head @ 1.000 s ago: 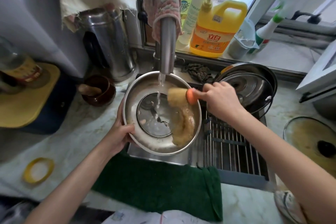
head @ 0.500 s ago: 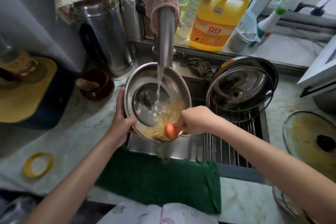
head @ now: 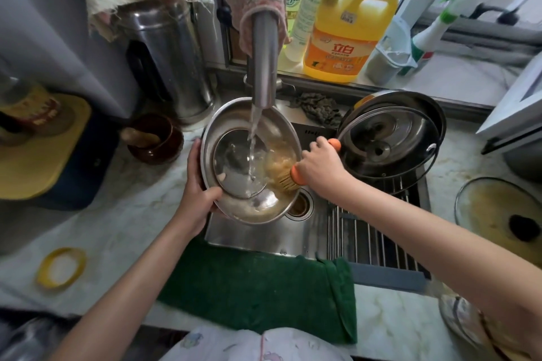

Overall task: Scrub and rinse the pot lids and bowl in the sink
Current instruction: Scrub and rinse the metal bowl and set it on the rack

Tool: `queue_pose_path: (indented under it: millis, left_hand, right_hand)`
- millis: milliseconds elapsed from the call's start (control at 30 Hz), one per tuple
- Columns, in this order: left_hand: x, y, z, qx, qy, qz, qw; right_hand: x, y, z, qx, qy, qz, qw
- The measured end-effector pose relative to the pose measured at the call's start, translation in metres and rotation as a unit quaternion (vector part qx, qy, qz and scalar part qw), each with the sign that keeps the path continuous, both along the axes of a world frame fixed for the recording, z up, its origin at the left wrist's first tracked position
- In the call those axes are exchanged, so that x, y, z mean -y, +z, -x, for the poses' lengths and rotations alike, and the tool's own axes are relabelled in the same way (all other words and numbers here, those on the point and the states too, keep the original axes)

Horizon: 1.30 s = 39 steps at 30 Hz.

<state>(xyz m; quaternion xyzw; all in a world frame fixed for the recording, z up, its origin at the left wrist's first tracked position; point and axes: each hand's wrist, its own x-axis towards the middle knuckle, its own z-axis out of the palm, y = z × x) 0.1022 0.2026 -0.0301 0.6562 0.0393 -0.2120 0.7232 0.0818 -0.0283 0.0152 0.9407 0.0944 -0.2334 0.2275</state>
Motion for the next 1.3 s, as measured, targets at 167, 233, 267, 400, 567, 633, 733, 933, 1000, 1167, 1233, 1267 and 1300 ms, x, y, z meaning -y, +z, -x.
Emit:
queue_pose_path:
  millis: [167,233,267,400,567,633,733,933,1000,1167,1233,1267,1300]
  left_hand:
    - [0.009,-0.011,-0.002,-0.025,0.029,-0.008,0.999]
    - [0.016,-0.017,-0.002,-0.03,0.049,-0.001,0.998]
    - [0.018,-0.018,-0.002,-0.035,0.062,0.003,0.997]
    - [0.025,-0.02,-0.004,-0.051,0.1,0.005,0.994]
    - [0.023,-0.018,-0.007,-0.028,0.111,0.014,0.993]
    - [0.021,-0.014,-0.006,-0.041,0.113,0.018,0.993]
    - [0.028,-0.013,-0.003,-0.026,0.104,0.036,0.994]
    - [0.036,-0.016,-0.003,-0.04,0.117,0.036,0.992]
    - [0.03,-0.016,-0.002,-0.052,0.111,0.045,0.991]
    - [0.013,-0.011,0.001,0.014,0.007,-0.009,1.0]
    - [0.009,-0.008,0.003,0.006,-0.023,-0.027,0.999]
    - [0.009,-0.006,0.005,-0.009,-0.033,-0.038,0.999]
    - [0.01,-0.005,0.008,-0.026,-0.038,-0.047,0.998]
  right_hand:
    - [-0.01,0.003,0.015,-0.08,-0.077,-0.186,0.976]
    - [-0.019,0.003,0.016,-0.095,-0.125,-0.27,0.95]
    - [-0.025,0.004,0.016,-0.099,-0.173,-0.321,0.926]
    - [-0.043,0.009,0.023,-0.084,-0.268,-0.393,0.876]
    - [-0.037,0.026,0.039,-0.038,-0.17,-0.222,0.959]
    - [-0.032,0.026,0.036,-0.031,-0.146,-0.117,0.982]
    - [-0.047,0.027,0.039,-0.006,-0.147,-0.124,0.981]
    - [-0.086,0.033,0.052,0.045,-0.076,-0.147,0.985]
    - [-0.062,0.028,0.042,-0.026,-0.093,-0.103,0.99]
    - [0.002,-0.004,0.009,-0.062,-0.124,-0.071,0.988]
    - [0.018,-0.016,0.0,-0.015,-0.126,-0.08,0.989]
    - [0.024,-0.024,-0.003,0.016,-0.119,-0.07,0.99]
    - [0.028,-0.031,-0.005,0.055,-0.105,-0.05,0.992]
